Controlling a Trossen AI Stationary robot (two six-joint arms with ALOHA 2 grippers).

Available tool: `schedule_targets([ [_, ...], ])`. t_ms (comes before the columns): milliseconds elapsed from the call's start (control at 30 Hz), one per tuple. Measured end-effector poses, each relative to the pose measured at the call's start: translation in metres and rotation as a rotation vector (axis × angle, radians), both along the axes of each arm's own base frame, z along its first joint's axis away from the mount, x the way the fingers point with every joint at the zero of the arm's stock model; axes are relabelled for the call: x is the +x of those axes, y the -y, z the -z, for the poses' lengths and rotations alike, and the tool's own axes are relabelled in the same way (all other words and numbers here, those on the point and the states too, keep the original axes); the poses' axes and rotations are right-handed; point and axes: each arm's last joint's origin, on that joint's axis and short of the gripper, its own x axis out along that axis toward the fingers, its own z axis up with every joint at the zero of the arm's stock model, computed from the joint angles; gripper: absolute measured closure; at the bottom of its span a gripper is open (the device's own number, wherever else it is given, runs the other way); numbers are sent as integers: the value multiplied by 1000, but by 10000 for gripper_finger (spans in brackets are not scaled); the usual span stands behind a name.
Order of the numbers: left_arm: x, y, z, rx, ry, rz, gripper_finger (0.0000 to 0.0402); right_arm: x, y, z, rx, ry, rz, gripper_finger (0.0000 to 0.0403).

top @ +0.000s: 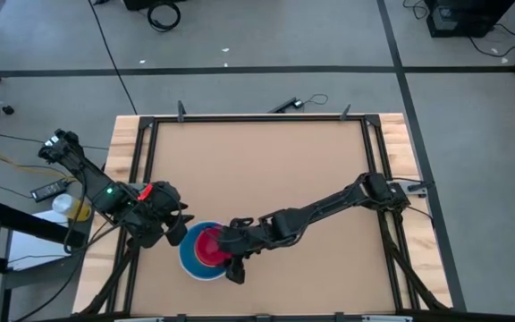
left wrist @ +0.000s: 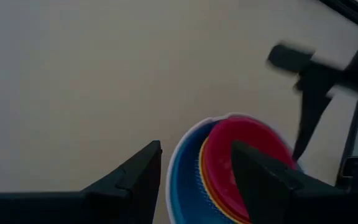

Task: Nest bowls inside each other by size order
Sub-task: Return to Home Position

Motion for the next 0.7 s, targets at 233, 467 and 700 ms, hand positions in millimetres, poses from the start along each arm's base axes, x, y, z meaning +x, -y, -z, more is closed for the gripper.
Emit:
schedule_targets([
  [233, 3, -4, 0, 69, -23, 48, 205, -41, 21, -49, -178, -91, 238, 165],
  [467, 41, -42, 2, 210, 65, 78, 227, -104, 71, -86, -446, -201, 454, 187],
  [700, 78, -97, 17, 153, 389, 208, 280, -175, 130, -41, -251, -115, 564, 208],
])
